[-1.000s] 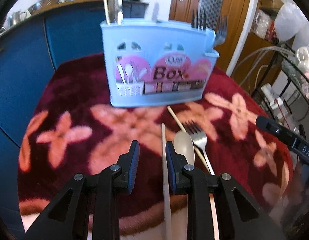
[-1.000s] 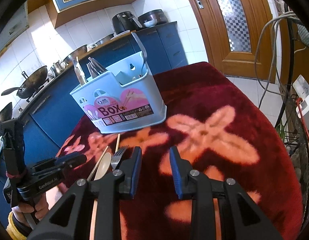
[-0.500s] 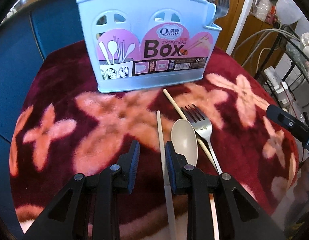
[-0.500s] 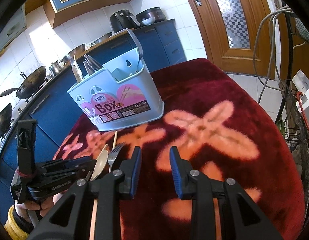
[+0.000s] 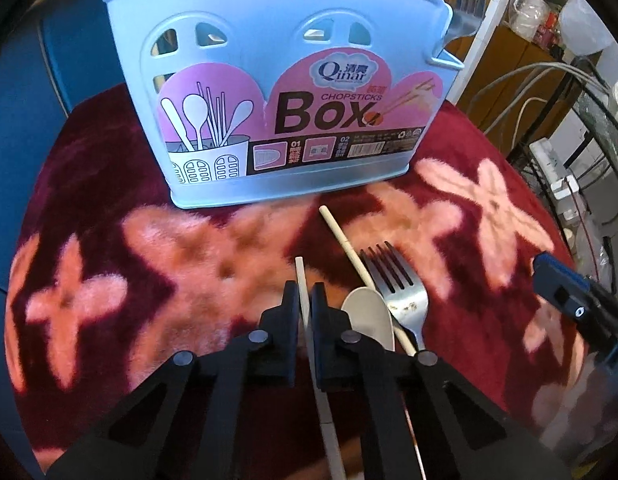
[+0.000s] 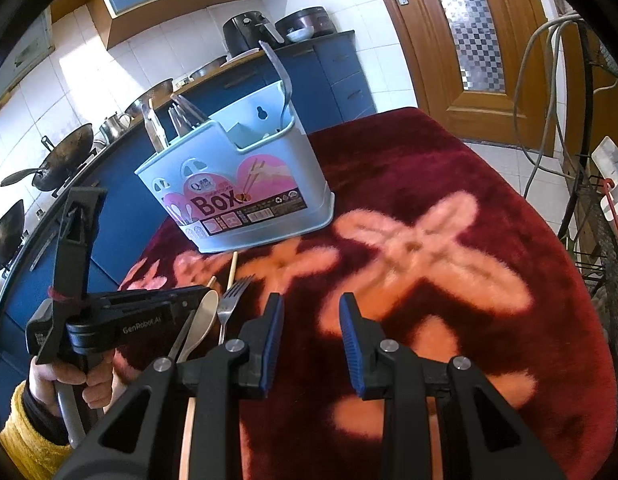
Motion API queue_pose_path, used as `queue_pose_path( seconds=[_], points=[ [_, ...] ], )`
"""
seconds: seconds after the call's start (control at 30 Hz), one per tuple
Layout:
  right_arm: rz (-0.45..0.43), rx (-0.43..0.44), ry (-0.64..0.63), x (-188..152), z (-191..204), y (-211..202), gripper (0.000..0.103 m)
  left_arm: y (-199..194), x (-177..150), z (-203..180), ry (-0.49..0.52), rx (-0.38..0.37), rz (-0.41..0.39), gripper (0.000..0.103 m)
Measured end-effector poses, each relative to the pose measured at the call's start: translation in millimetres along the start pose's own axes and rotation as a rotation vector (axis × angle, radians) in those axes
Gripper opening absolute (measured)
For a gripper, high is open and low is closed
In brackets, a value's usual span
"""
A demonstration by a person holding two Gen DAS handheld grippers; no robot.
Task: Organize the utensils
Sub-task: 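Grasp a white stick with the left gripper while the right gripper grasps a metal fork, then lift the stick and fork and carry both over the blue holder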
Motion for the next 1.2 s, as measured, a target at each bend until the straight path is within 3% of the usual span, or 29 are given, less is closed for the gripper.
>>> queue_pose_path(
  seconds=[0.2,0.57,0.83,1.0,1.13,1.2],
  points=[
    [0.022,0.017,-0.011,-1.4,8.2,5.4,0.032,-16.2,5.5,8.3,-0.054,-0.012,-0.082,0.002],
    [0.116,0.111,-0.022,-2.8,38.8,33.0,0.032,-57.2,25.2,33.9,-0.129,0.058,-0.305,0.002],
    [0.252,0.177,0.055,-14.5,46.0,68.7,0.032,-73.0,25.1,46.7,-0.135,0.074,-0.363,0.002],
    [0.274,0.196,0.084,-12.1,46.7,81.6,0.031,-76.7,23.4,51.2,-0.153,0.057,-0.377,0.002],
    [0.295,0.209,0.103,-9.7,46.2,89.7,0.016,-78.4,23.2,54.4,-0.164,0.048,-0.387,0.002],
    [0.293,0.220,0.117,-8.1,46.4,90.1,0.013,-78.9,22.9,56.2,-0.170,0.045,-0.390,0.002]
  ],
)
Point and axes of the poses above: each gripper's, at about its wrist camera, not at the fingertips, and y roughly the way its jaws point, z to its left, x to its top, the point moved 5 cm from there along y, roughly the way its jaws point, and after that the axes turned 12 degrees about -z, right-handed, at the moved point
